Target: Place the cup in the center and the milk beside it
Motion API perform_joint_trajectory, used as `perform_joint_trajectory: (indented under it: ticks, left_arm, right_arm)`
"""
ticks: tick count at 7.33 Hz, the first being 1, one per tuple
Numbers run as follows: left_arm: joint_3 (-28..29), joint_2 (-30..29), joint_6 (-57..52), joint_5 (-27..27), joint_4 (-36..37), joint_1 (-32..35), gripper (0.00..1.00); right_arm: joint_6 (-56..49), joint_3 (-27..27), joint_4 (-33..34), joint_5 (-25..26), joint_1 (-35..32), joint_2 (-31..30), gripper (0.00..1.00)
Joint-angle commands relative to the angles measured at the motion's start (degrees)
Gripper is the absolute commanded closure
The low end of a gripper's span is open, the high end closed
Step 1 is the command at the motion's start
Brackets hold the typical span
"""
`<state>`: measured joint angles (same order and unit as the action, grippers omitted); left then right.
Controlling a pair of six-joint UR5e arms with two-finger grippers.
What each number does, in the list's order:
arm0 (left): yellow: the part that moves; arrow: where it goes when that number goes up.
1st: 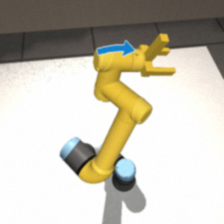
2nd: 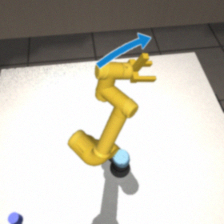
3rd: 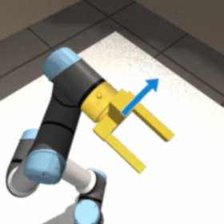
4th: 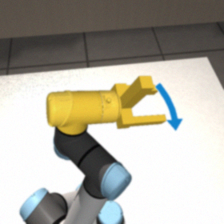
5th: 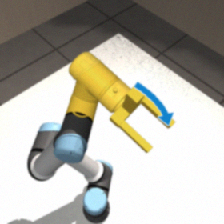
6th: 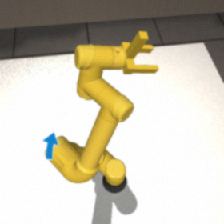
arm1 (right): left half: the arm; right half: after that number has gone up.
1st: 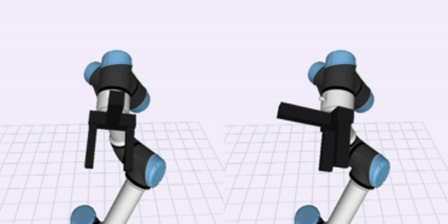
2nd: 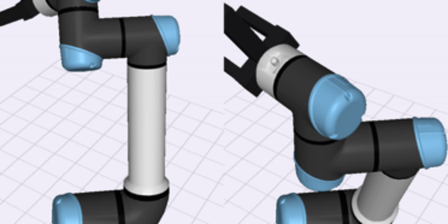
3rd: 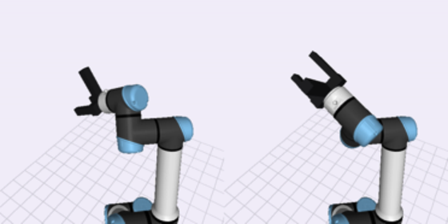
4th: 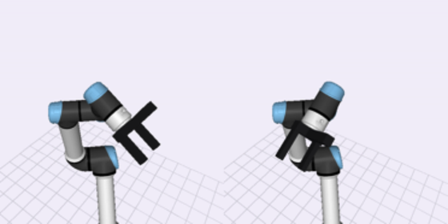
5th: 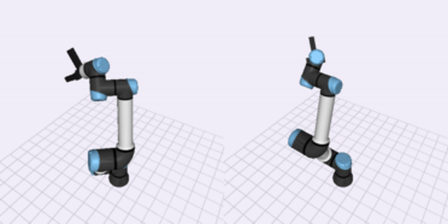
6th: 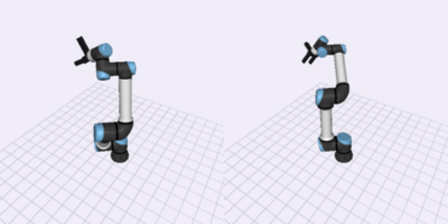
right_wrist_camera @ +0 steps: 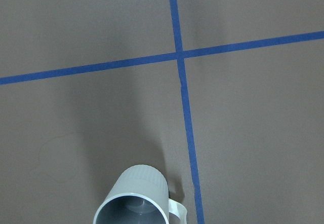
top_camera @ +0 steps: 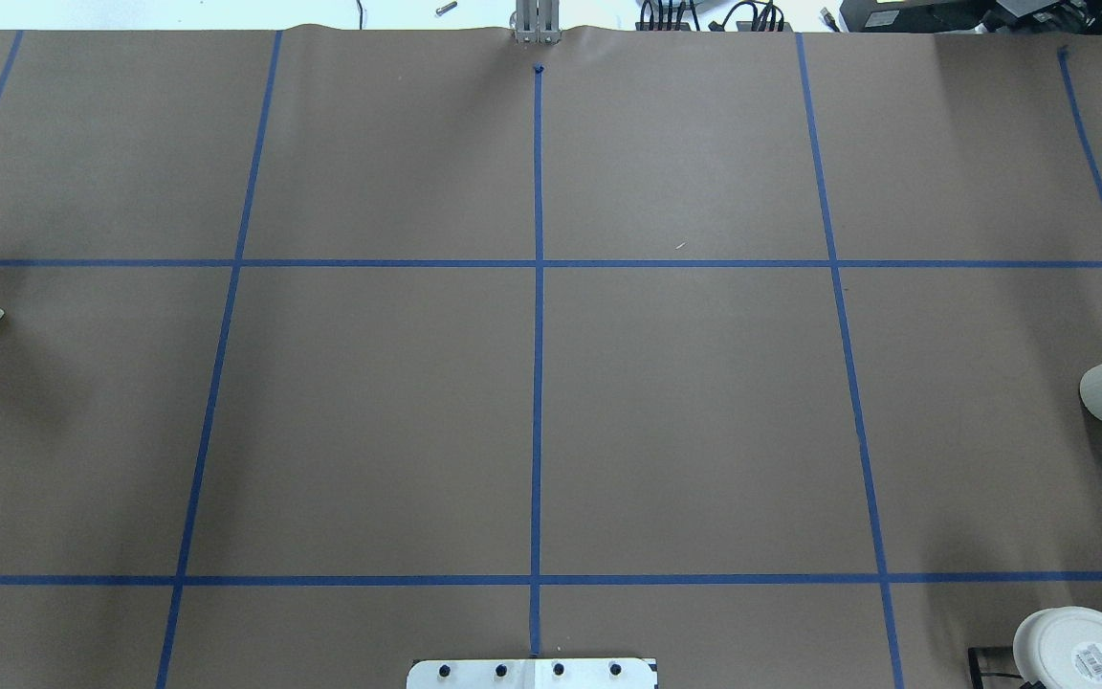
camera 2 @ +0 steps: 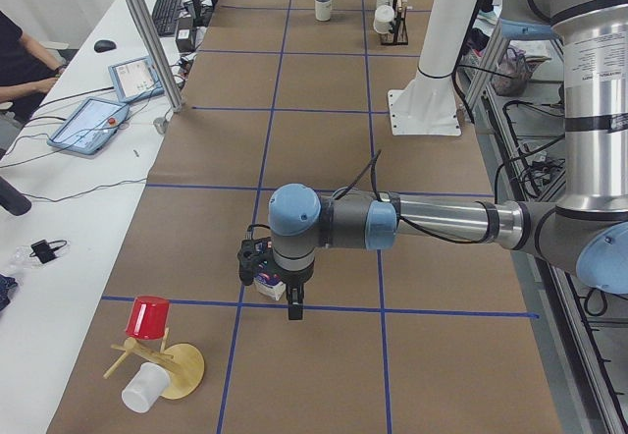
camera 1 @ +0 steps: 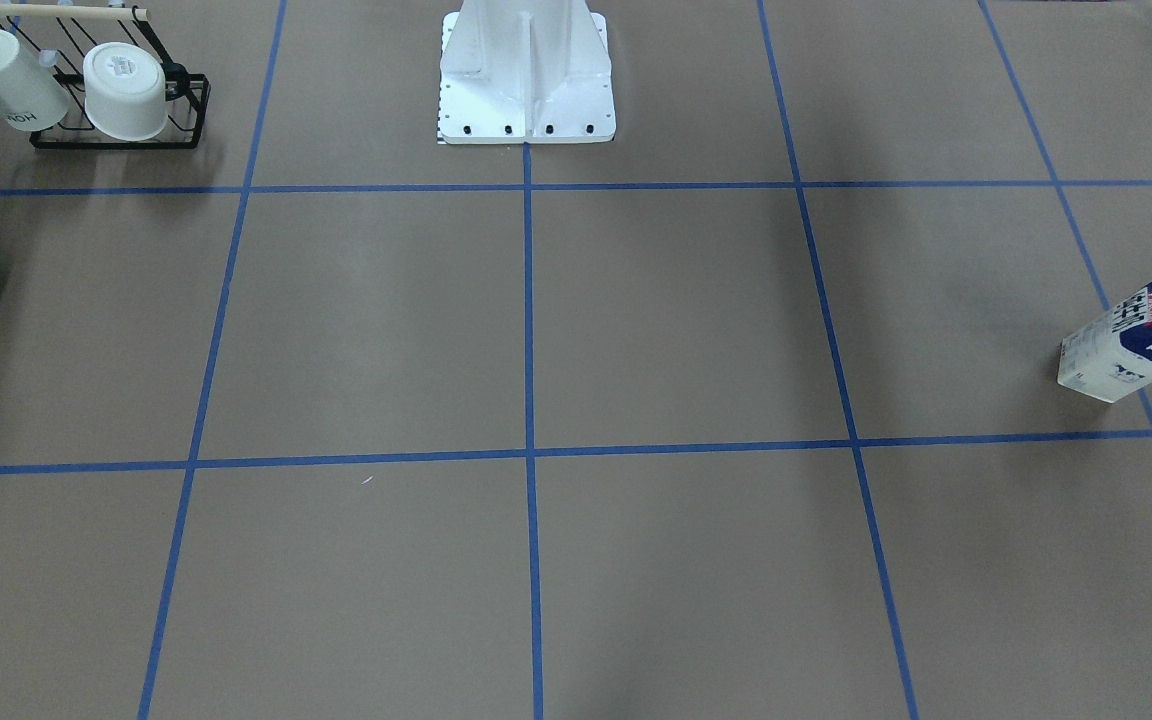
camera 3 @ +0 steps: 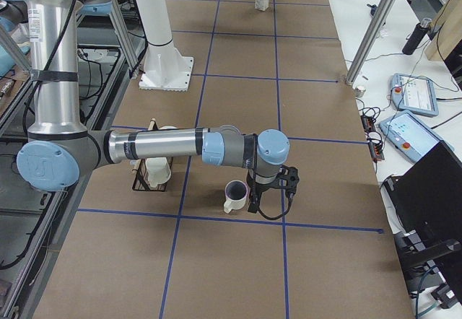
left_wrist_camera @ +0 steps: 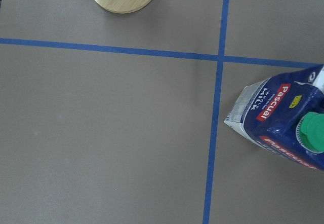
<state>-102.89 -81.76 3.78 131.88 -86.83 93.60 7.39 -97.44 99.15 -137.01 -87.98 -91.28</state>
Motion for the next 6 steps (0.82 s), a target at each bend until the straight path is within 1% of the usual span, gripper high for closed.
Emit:
perform_joint_trajectory:
  ticks: [1,3,5,6]
  left_arm:
    - [0.14,-0.06,0.00,0.22,-0.10,0.00,0.02]
    - [0.49,-0.06,0.08,0.40,-0.10,0.00,0.02]
    - [0.32,0.11,0.00,0.48,-0.01,0.00,0.02]
    - [0.41,0.11,0.00,0.48,-0.62,0.00,0.02]
  right_arm:
    - [0.17,-0.81,-0.09,-0.36,0.00,0.31,0.00]
    - [0.61,-1.16,-0.09,-0.28,0.00,1.19,0.00]
    - [0.61,-2.22,-0.09,-0.28,0.00,0.32,0.00]
    - [0.61,-2.22,-1.14,-0.37,0.00,-0.12,0.00]
